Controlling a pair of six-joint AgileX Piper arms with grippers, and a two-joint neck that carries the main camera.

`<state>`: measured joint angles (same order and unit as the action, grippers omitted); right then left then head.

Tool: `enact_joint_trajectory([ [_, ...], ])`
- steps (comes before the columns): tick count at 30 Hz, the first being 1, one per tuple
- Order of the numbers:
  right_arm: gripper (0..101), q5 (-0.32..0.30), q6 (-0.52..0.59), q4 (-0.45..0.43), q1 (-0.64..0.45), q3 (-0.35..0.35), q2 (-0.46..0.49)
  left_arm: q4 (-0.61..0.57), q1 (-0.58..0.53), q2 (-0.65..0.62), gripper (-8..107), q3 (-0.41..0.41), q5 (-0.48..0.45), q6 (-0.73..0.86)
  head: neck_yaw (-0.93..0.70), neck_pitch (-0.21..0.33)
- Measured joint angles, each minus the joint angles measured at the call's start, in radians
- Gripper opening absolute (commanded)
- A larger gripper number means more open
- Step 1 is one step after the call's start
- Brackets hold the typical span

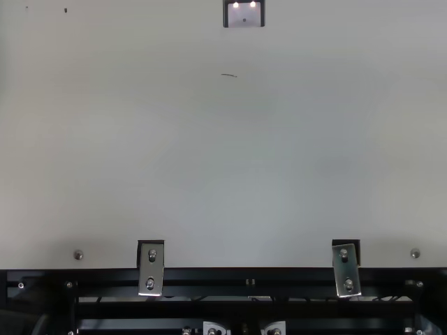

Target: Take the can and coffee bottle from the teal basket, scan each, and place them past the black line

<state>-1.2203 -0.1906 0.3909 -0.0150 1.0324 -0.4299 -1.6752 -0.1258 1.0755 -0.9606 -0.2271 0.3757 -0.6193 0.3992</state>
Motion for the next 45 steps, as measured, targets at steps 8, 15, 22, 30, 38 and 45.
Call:
enact_joint_trajectory([
  [8, 101, 0.0, 0.0, 0.0, 0.0, 0.0, 0.0, -0.073, -0.001, -0.05, 10, 0.018, 0.029, 0.359, 0.0, 0.005],
  [15, 101, 0.0, 0.0, 0.0, 0.0, 0.0, 0.0, -0.073, -0.001, -0.05, 10, 0.018, 0.029, 0.407, 0.0, 0.0],
  [22, 101, 0.0, 0.0, 0.0, 0.0, 0.0, 0.0, -0.041, 0.009, -0.03, 10, -0.01, 0.008, 0.327, 0.0, 0.005],
  [30, 101, 0.0, 0.0, 0.0, 0.0, 0.0, 0.0, -0.07, -0.083, 0.067, 10, -0.089, 0.051, 0.269, 0.0, 0.005],
  [38, 101, 0.0, 0.0, 0.0, 0.0, 0.0, 0.0, -0.051, -0.292, 0.136, 10, -0.176, 0.182, 0.349, 0.0, 0.005],
  [45, 101, 0.0, 0.0, 0.0, 0.0, 0.0, 0.0, 0.095, -0.507, 0.139, 10, -0.213, 0.423, 0.292, 0.0, 0.005],
])
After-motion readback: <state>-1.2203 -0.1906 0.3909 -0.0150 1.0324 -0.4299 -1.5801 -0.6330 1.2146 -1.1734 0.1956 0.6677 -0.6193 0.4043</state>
